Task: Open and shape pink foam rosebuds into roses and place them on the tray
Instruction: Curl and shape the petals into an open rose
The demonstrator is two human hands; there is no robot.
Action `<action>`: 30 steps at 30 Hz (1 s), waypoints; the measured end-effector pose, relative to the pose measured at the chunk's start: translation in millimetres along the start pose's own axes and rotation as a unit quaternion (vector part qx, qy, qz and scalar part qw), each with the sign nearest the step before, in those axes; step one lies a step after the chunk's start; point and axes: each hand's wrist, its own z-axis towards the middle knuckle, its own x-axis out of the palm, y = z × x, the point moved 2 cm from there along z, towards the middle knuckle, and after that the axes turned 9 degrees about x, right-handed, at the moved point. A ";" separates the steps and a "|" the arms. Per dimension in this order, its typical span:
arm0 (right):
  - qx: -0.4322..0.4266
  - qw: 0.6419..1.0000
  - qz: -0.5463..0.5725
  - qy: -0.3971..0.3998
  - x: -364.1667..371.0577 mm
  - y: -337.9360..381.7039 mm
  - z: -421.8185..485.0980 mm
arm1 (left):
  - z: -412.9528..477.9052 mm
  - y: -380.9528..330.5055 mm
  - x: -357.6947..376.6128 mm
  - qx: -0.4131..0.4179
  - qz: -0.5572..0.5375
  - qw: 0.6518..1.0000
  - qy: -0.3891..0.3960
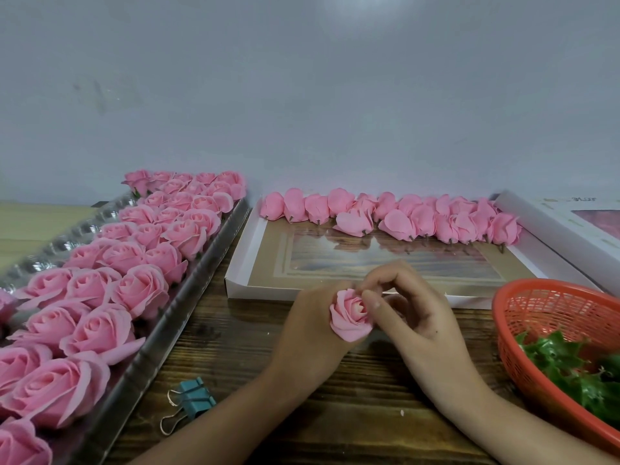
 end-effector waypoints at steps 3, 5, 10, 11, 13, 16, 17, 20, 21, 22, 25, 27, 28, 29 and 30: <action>-0.035 0.998 -0.050 -0.003 0.2 3.2 -1.5 | 1.6 -0.2 0.5 0.013 -0.006 1.000 0.008; -0.062 0.994 -0.088 -0.009 0.2 5.5 -1.7 | 1.1 2.6 1.5 -0.014 -0.015 1.000 0.020; -0.082 0.990 -0.116 -0.007 1.0 7.8 -0.6 | 0.4 2.3 1.8 -0.001 -0.045 0.999 0.015; -0.082 0.990 -0.117 -0.004 0.8 7.6 -0.4 | 0.4 2.8 1.6 0.011 -0.044 0.999 0.013; -0.079 0.990 -0.116 0.002 0.1 6.9 -0.3 | 1.0 2.2 1.2 0.033 -0.022 0.999 0.015; -0.073 0.992 -0.105 0.012 0.0 6.6 -0.3 | 2.6 3.1 1.8 0.043 -0.007 0.999 0.016; -0.073 0.992 -0.101 0.014 0.3 7.0 0.0 | 2.3 2.0 2.0 0.045 -0.004 0.999 0.018; -0.074 0.992 -0.100 0.021 1.1 7.9 -0.2 | 1.3 5.3 2.2 0.050 0.016 0.998 0.023; -0.073 0.992 -0.103 0.023 1.1 8.0 -0.5 | 1.3 7.4 2.9 0.035 0.020 0.999 0.026; -0.072 0.991 -0.107 0.023 1.3 7.9 -1.0 | 2.1 10.9 4.3 0.020 0.019 0.999 0.038; -0.071 0.990 -0.121 0.021 2.5 8.3 -2.6 | 2.8 18.5 9.5 -0.034 0.006 0.995 0.089; -0.072 0.989 -0.131 0.017 3.5 9.1 -2.9 | 3.2 11.5 9.7 0.001 0.004 0.998 0.069; -0.076 0.988 -0.136 0.015 3.9 9.7 -3.0 | 1.6 8.6 8.7 0.040 0.022 0.998 0.047; -0.080 0.986 -0.143 0.014 4.1 10.3 -2.9 | 0.3 5.2 6.6 0.066 0.035 0.997 0.037; -0.084 0.985 -0.151 0.014 4.3 10.7 -3.0 | -0.9 4.0 4.8 0.084 0.039 0.995 0.032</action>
